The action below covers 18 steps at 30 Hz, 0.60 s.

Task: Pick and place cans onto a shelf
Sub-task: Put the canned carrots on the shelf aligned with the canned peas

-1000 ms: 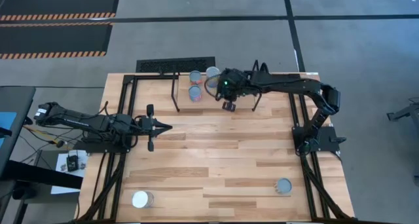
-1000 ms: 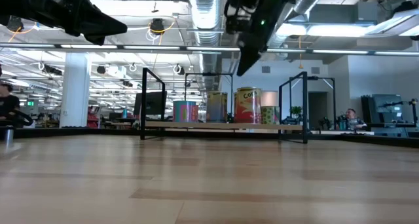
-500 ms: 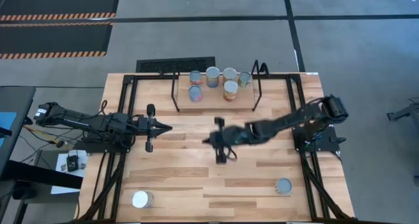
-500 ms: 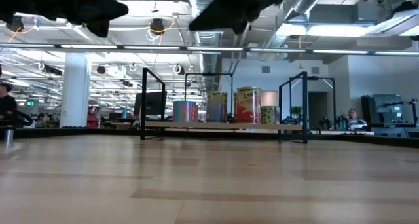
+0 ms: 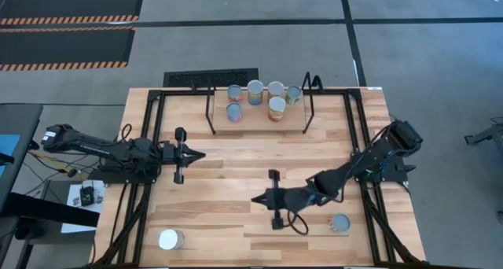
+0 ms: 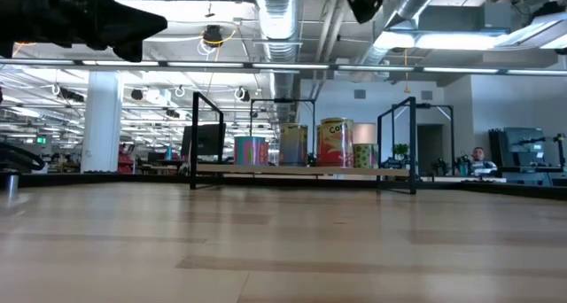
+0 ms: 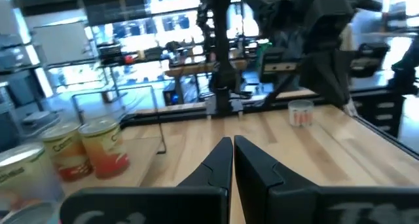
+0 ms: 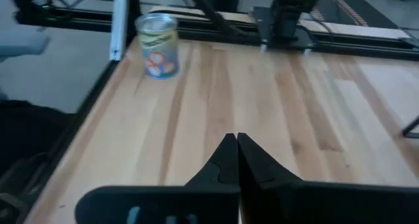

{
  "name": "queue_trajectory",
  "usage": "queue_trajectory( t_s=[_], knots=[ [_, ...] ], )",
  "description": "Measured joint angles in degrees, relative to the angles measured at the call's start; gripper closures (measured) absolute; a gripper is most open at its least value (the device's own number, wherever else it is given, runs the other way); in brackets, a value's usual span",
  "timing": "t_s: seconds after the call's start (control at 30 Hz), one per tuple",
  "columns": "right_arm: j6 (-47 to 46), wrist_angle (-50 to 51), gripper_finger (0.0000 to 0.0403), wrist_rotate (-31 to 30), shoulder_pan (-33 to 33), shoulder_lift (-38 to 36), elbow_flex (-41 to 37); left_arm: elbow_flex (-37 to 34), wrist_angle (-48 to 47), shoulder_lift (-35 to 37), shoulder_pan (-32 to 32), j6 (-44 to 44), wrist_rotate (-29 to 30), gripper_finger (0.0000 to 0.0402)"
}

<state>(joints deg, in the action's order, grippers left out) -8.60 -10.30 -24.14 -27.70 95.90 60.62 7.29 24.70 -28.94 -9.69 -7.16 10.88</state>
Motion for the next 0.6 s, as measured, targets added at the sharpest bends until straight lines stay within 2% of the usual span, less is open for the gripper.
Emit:
queue_trajectory(
  t_s=[0.3, 0.43, 0.6],
  knots=[
    [-0.82, 3.35, 0.0400, 1.68, -2.41, 0.00, 0.02, 0.00, -3.26, 2.11, 6.46, 0.08, -9.08, 0.0395],
    [-6.72, 8.85, 0.0400, 3.53, -2.33, 0.00, 0.00, 0.00, -3.27, 2.11, 10.07, 0.29, -14.29, 0.0395],
    [-16.84, 15.79, 0.0401, 5.87, -4.71, -2.06, -0.02, 0.00, -3.31, 2.07, 13.91, 0.09, -16.64, 0.0395]
  ],
)
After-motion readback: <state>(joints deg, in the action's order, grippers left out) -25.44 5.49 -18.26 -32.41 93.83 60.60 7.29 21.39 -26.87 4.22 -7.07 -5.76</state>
